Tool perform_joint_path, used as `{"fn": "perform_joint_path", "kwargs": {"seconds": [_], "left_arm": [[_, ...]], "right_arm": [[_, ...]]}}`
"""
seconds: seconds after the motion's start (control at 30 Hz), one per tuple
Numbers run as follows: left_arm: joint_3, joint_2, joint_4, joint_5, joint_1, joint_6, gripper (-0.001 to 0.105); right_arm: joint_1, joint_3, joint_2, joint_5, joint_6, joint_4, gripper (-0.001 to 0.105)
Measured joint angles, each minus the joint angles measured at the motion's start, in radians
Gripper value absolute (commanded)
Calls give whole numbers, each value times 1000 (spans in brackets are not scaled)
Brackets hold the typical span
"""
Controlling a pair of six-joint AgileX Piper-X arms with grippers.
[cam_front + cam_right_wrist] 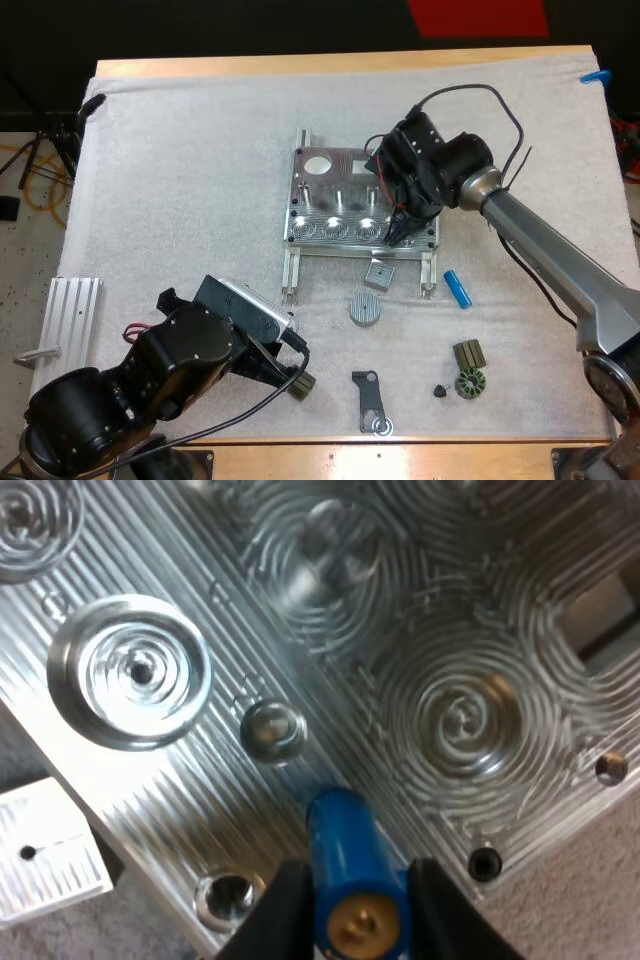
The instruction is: Load cells from right to left
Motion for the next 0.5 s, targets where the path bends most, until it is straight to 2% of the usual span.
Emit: {"fn": "perform_joint_path", "kwargs": {"seconds": [0.5], "left_arm": [[0,0,0,0,0,0,58]], "right_arm": [[0,19,-3,9,0,-20,0]]}}
